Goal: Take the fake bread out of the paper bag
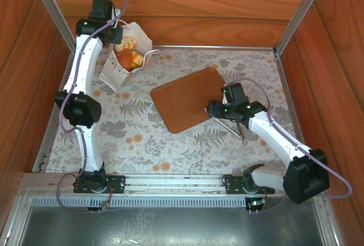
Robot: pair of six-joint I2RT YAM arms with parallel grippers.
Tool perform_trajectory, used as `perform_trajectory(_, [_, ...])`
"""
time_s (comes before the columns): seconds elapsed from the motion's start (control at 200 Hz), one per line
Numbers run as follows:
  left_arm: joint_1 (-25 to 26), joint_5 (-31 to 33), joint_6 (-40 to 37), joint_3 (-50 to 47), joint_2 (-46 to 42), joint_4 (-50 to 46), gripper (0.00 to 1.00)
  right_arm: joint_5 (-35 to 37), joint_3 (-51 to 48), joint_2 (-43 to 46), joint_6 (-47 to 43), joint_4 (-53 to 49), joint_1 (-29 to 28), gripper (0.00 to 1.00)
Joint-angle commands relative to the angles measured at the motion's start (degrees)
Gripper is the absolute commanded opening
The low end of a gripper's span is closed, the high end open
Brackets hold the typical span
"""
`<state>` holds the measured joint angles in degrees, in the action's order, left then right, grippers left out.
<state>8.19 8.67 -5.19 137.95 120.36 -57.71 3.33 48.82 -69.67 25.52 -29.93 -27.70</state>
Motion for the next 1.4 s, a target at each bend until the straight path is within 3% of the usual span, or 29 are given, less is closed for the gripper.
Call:
perform_trajectory(0.0, [0.0, 1.5, -0.6, 0.6, -0.2, 1.5, 0.0, 1.6, -1.2, -0.5, 3.1, -1.5, -3.3, 0.86])
perform_trajectory(0.31, [0.3, -1.4, -0.4, -10.9, -6.5, 2.7, 0.0, 1.6, -1.3, -2.3, 4.0, -2.5, -6.9, 0.85])
perform_trajectory(0.72, [1.1, -3.3, -0.7, -24.2, -15.3, 11.2, 0.0, 0.3, -2.6, -7.7, 5.1, -1.0, -12.1, 0.54])
perform_trajectory(1.04, [2.0, -5.3, -0.8, -27.4, -16.5, 14.8, 0.0, -1.1, -5.5, -12.0, 11.1, 3.3, -19.1, 0.47])
perform_trajectory(1.394, [2.4, -5.1, -0.4, -27.8, -16.6, 16.3, 0.0, -1.0, 1.2, -22.5, 12.3, 5.8, -23.2, 0.38])
